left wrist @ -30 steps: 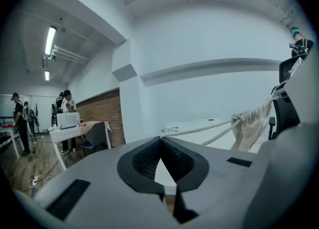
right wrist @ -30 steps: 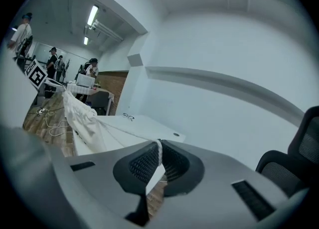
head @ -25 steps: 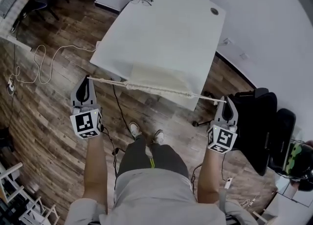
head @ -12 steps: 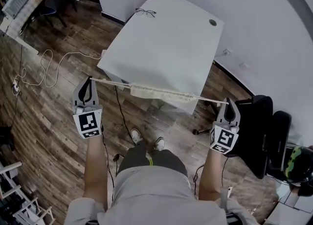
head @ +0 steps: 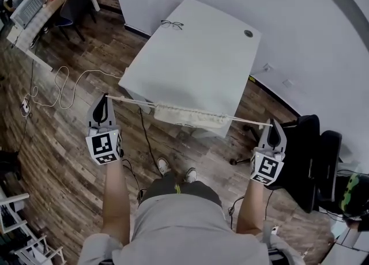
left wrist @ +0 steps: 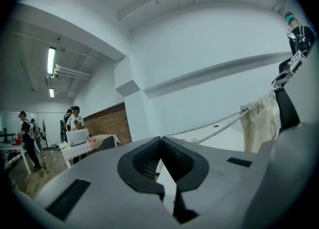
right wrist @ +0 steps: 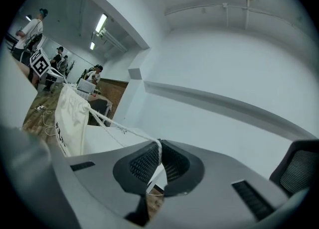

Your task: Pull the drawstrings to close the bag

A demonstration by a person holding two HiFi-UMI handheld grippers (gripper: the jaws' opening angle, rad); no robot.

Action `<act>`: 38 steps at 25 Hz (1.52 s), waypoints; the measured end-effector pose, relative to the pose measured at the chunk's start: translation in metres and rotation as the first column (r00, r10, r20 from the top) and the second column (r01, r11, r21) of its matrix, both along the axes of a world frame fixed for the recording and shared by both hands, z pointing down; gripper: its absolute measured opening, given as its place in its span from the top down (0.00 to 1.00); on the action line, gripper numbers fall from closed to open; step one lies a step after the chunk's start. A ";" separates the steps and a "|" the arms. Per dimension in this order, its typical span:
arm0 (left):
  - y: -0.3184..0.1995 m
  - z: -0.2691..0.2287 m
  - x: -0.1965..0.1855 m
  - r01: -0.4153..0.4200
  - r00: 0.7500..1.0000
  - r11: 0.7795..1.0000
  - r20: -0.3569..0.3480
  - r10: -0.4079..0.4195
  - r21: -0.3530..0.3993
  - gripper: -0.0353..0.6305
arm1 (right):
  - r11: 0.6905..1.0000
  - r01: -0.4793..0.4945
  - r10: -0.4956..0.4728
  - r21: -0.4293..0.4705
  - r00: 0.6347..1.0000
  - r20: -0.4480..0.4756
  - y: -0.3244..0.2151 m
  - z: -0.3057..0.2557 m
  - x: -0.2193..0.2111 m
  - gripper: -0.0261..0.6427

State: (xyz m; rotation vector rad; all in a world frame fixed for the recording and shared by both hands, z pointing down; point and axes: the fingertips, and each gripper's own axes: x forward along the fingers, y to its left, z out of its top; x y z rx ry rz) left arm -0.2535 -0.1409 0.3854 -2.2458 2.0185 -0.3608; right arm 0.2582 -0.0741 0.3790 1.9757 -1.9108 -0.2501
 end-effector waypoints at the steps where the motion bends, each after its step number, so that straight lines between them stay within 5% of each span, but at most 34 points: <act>1: 0.001 -0.001 0.002 0.002 1.000 1.000 -0.009 -0.002 0.001 0.92 | 1.000 -0.002 0.002 0.001 1.000 0.007 0.002 -0.001 0.004 0.91; 20: 0.014 -0.030 0.005 0.078 0.994 0.992 -0.089 -0.069 0.094 0.92 | 0.997 -0.017 0.008 0.080 0.994 0.107 -0.003 -0.028 0.044 0.91; 38: 0.003 -0.020 0.002 0.101 0.984 0.992 -0.156 -0.089 0.073 0.92 | 0.997 -0.014 0.005 0.076 0.993 0.118 -0.016 -0.029 0.064 0.91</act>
